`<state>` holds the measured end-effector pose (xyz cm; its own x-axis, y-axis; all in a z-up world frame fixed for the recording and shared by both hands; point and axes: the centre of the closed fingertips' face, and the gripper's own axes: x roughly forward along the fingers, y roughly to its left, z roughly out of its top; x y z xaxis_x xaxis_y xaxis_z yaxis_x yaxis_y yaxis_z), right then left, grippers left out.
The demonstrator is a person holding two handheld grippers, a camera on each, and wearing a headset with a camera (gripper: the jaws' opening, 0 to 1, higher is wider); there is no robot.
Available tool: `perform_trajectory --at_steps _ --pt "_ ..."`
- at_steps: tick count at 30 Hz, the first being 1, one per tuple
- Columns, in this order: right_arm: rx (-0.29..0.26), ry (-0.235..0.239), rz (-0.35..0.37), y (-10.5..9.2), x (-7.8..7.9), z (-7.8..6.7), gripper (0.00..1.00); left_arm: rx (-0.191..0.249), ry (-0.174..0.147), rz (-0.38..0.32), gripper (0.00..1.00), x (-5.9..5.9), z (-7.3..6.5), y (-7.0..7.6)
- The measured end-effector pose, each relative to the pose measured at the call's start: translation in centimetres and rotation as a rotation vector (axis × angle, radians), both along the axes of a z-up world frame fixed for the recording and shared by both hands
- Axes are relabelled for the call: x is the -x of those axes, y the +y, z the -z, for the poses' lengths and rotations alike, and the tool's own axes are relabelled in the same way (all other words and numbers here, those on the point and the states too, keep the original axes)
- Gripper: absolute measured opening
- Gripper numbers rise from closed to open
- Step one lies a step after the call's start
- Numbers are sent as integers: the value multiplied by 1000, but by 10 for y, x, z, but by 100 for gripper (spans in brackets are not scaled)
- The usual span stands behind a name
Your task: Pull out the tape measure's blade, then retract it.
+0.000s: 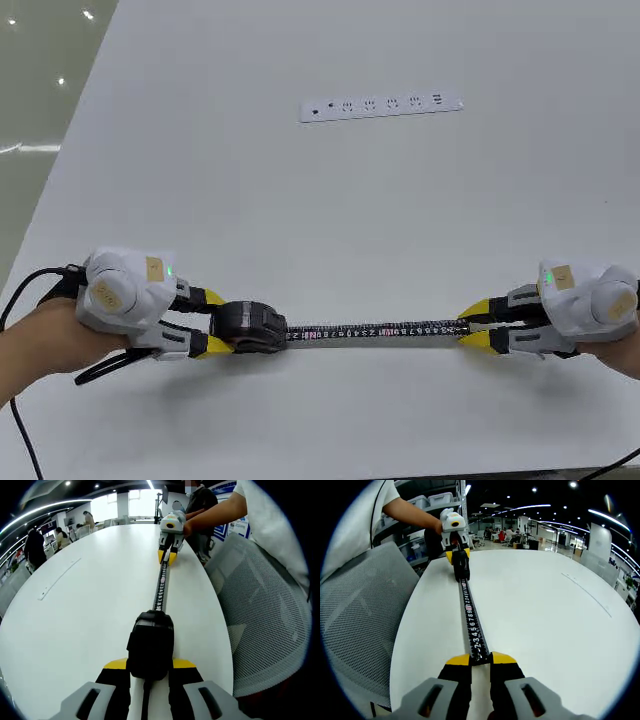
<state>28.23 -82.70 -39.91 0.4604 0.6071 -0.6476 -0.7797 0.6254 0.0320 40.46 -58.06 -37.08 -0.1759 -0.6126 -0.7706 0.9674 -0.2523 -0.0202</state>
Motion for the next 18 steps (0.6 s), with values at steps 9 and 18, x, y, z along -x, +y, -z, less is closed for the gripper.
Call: perform_trajectory --at_steps 9,18 --pt "9 14 21 -14 8 1 11 2 0 -2 26 0 0 0" --pt "16 16 36 -17 11 -1 11 2 0 -5 26 0 0 -1"
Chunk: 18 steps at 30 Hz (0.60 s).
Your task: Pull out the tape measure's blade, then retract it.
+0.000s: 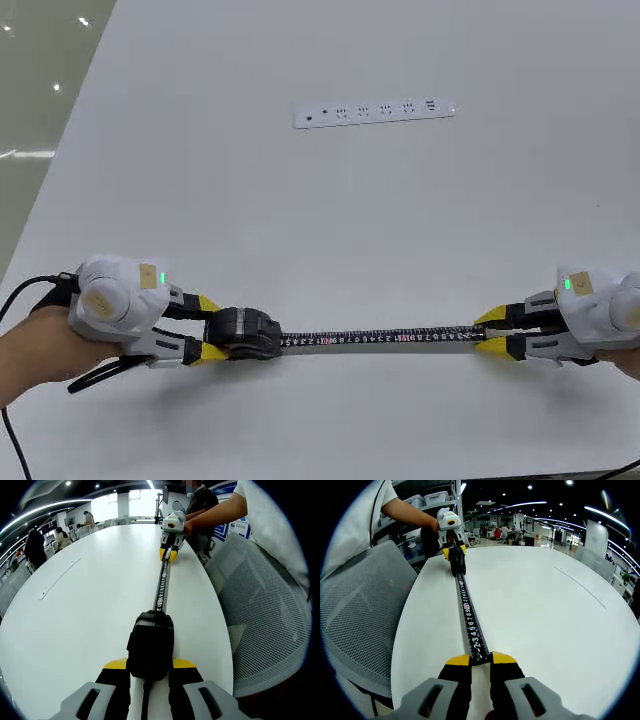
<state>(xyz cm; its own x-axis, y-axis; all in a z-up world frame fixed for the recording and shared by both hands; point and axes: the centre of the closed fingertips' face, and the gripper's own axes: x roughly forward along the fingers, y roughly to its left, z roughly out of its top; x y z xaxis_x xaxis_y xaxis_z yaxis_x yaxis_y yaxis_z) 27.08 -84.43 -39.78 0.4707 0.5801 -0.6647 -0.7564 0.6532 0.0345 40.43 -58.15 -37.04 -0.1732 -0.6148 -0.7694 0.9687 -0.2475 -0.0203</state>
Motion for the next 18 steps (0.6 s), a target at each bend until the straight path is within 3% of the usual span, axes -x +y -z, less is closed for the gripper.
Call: perform_trajectory --at_steps 18 --pt "-10 27 10 6 3 3 13 0 6 -38 27 -1 0 -1"
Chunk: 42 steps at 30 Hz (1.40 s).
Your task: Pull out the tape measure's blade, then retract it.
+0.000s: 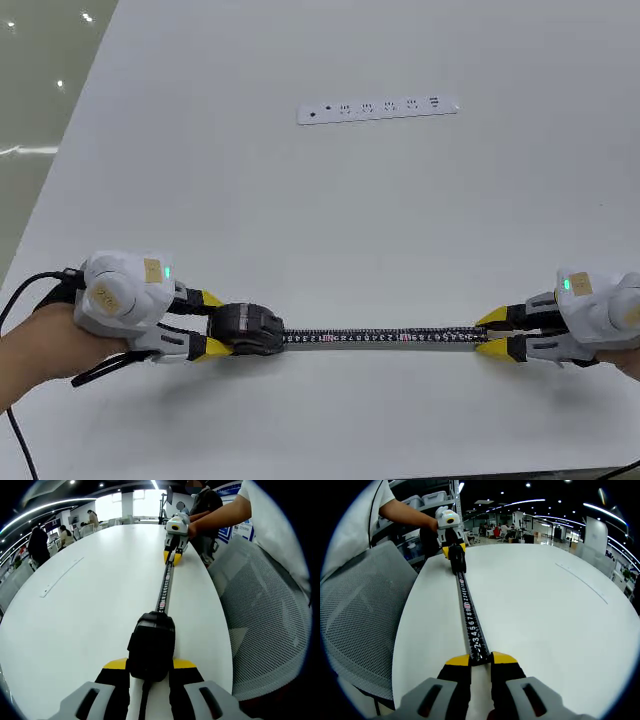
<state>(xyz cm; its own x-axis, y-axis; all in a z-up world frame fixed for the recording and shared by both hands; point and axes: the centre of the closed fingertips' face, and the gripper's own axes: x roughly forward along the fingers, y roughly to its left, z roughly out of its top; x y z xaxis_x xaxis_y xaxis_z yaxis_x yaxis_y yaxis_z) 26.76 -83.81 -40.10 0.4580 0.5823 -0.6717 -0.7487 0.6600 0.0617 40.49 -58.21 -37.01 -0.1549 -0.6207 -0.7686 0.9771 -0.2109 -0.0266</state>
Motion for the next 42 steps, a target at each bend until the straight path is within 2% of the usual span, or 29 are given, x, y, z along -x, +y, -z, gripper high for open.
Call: perform_trajectory --at_steps 3,7,19,22,24,26,28,42 --pt "-7 12 7 -1 0 1 13 -5 3 -7 28 -1 0 0" --pt "-15 33 34 -3 -1 1 14 -12 -10 -7 28 0 0 0" --pt "-20 35 25 1 -1 2 18 -16 -18 -23 29 1 -1 0" --pt "-20 33 23 3 0 2 20 -15 -12 -46 30 1 -1 -1" --pt "-31 34 30 6 1 0 22 -11 5 -60 32 2 -1 -2" --pt "-29 33 34 6 2 0 23 -11 -3 -61 33 2 -1 -2" --pt "-55 31 54 9 1 -4 23 -8 10 -75 35 3 -2 -3" --pt "-60 20 95 15 -1 -10 40 19 15 -131 43 4 -8 -7"
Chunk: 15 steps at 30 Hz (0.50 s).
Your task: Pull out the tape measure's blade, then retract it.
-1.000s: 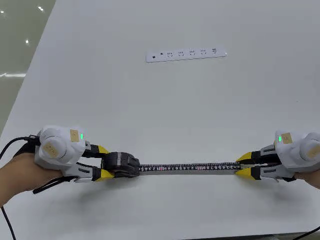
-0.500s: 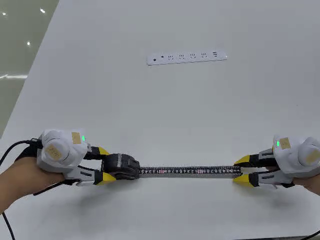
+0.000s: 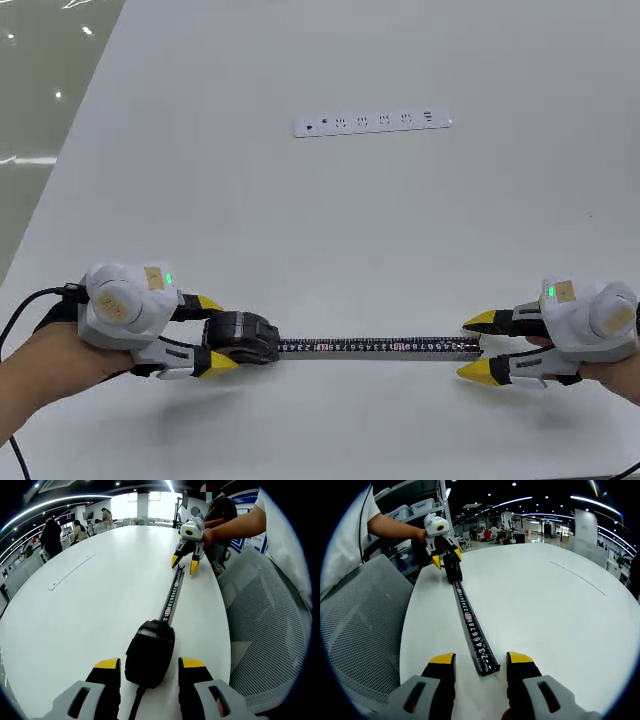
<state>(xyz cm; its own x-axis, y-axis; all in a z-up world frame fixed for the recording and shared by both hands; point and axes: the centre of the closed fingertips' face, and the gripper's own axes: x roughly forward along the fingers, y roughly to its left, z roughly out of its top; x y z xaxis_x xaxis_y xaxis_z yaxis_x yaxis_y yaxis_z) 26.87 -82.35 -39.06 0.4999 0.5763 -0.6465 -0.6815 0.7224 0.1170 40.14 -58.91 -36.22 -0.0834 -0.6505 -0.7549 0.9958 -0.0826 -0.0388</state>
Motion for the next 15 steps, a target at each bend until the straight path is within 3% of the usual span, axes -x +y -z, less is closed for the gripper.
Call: perform_trajectory --at_steps 5,8,15 --pt "-4 3 24 -1 -1 1 47 33 17 -44 48 -1 -5 -2" --pt "14 8 42 -3 -2 2 55 48 12 -57 51 0 -7 -2" --pt "12 3 65 -5 -4 0 59 88 15 -116 59 -2 -12 -1"
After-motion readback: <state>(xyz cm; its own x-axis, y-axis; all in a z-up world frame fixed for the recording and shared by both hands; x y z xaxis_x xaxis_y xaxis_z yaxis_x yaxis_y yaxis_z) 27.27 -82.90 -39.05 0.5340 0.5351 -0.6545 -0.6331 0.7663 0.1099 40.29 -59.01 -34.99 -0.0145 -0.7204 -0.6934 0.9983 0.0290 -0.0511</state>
